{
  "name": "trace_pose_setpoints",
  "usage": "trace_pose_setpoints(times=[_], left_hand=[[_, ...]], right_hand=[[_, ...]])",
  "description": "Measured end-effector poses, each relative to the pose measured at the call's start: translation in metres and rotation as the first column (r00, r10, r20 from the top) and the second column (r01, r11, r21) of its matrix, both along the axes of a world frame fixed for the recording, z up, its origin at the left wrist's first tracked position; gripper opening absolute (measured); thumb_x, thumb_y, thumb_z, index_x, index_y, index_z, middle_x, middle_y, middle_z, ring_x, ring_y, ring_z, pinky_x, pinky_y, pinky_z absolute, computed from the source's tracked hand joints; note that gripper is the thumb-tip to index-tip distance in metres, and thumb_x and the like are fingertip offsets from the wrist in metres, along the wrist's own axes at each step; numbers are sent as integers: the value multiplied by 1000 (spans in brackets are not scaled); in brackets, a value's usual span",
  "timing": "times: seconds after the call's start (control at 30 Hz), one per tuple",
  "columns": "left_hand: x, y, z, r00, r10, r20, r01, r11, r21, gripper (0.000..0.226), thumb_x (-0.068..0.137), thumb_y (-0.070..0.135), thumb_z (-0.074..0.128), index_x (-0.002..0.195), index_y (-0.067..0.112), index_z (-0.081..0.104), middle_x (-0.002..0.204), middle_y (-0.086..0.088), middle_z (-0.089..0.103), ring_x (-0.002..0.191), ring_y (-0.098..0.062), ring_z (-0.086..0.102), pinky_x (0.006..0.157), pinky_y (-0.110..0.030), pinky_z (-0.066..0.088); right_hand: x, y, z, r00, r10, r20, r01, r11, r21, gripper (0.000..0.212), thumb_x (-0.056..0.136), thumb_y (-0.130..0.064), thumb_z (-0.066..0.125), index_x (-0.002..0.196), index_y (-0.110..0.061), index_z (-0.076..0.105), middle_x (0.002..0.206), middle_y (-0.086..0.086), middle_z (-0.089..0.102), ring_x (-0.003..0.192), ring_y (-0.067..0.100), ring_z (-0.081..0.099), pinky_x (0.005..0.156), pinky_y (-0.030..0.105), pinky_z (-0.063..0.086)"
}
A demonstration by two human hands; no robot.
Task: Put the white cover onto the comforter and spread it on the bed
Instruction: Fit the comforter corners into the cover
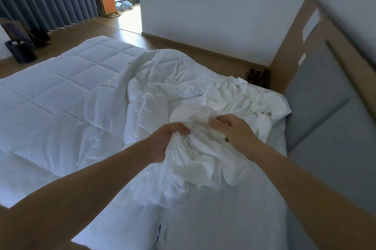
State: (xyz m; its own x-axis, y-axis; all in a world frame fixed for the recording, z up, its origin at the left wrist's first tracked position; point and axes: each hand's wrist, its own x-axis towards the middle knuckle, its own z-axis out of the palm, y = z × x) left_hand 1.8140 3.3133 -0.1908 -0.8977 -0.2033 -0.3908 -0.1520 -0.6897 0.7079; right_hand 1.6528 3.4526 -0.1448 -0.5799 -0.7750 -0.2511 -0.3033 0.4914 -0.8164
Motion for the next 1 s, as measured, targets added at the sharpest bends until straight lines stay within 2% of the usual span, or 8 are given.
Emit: trace_pose_setpoints(times=[0.13,0.27,0.37,0.5,0.6,0.77,0.9,1.0], left_hand=[[14,3,-1,998,-63,22,64,997,-37,68,70,16,69,134,-2,54,114,-22,61,100,-37,62,88,-46,54],[43,16,-2,985,-171,37,173,982,-74,50,76,19,68,122,-1,64,107,-21,66,94,-36,66,88,-46,54],[64,25,-10,977,-202,66,206,976,-70,50,73,21,75,118,0,66,97,-17,65,84,-32,65,82,-43,55],[88,44,-21,949,-307,75,308,951,-3,66,62,23,86,119,0,65,102,-20,62,89,-35,62,84,-46,53],[103,67,-27,915,-398,61,397,917,34,77,61,22,89,128,-1,60,113,-22,62,99,-38,62,93,-50,49],[124,85,-40,896,-439,71,434,898,71,78,59,20,89,127,-1,58,111,-22,65,99,-39,65,89,-51,53],[132,89,-41,872,-442,210,455,890,-15,87,58,15,87,135,2,50,114,-23,65,103,-41,65,90,-52,53],[134,97,-31,857,-438,273,471,879,-71,91,52,14,88,135,4,51,117,-23,66,104,-41,66,91,-51,53]], right_hand=[[36,48,-2,999,8,38,-14,988,153,58,77,-61,73,102,-9,71,102,10,72,89,19,69,82,31,53],[78,82,-11,997,-74,-10,74,970,230,37,88,-44,71,76,-10,62,74,3,63,64,13,58,61,23,48],[107,103,-3,921,-244,302,259,966,-10,34,94,-40,62,94,-7,69,92,8,76,84,22,72,83,40,58],[136,119,6,767,-443,465,523,851,-52,26,101,-35,53,103,-13,66,89,2,75,80,18,71,59,27,56],[151,127,-6,700,-530,480,592,806,27,29,103,-36,51,99,-10,64,87,3,70,79,20,67,58,28,50],[157,150,-31,744,-581,332,603,797,42,34,104,-34,49,83,-9,58,87,8,65,76,21,62,61,28,47],[147,182,-51,918,-396,17,385,901,198,36,101,-32,55,70,-14,48,69,1,51,64,16,50,55,27,37],[132,182,-51,941,-245,-235,302,920,251,35,101,-33,55,70,-18,46,72,-3,51,69,16,50,57,27,34]])
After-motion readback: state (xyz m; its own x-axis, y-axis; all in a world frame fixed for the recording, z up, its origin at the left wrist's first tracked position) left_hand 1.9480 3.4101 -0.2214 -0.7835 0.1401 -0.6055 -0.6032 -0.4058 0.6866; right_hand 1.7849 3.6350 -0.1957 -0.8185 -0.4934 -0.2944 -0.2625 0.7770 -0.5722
